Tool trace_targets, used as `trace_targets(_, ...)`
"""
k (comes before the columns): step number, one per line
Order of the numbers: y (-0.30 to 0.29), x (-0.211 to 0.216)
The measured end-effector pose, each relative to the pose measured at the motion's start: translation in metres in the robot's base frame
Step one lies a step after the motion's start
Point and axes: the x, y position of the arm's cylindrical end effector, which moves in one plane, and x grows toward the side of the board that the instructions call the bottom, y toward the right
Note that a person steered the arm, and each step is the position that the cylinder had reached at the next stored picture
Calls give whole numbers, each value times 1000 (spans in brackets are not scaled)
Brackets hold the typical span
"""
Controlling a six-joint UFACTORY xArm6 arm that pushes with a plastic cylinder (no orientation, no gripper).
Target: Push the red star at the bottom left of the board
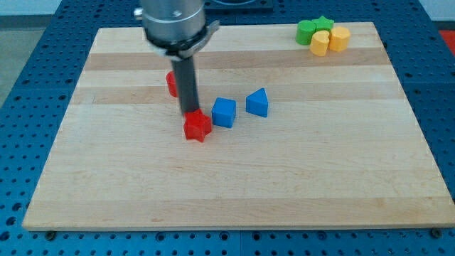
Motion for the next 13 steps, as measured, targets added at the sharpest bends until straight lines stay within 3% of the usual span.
trace_targets(1, -8, 3)
trace_targets(2, 13, -35)
trace_targets(3, 54, -31)
trace_targets(4, 44, 12)
trace_targets(5, -3, 48)
trace_targets(6, -27, 57)
trace_targets(8, 19, 61)
trace_targets(10, -93, 104)
trace_targets(11, -102, 105)
trace_targets(13, -83, 53)
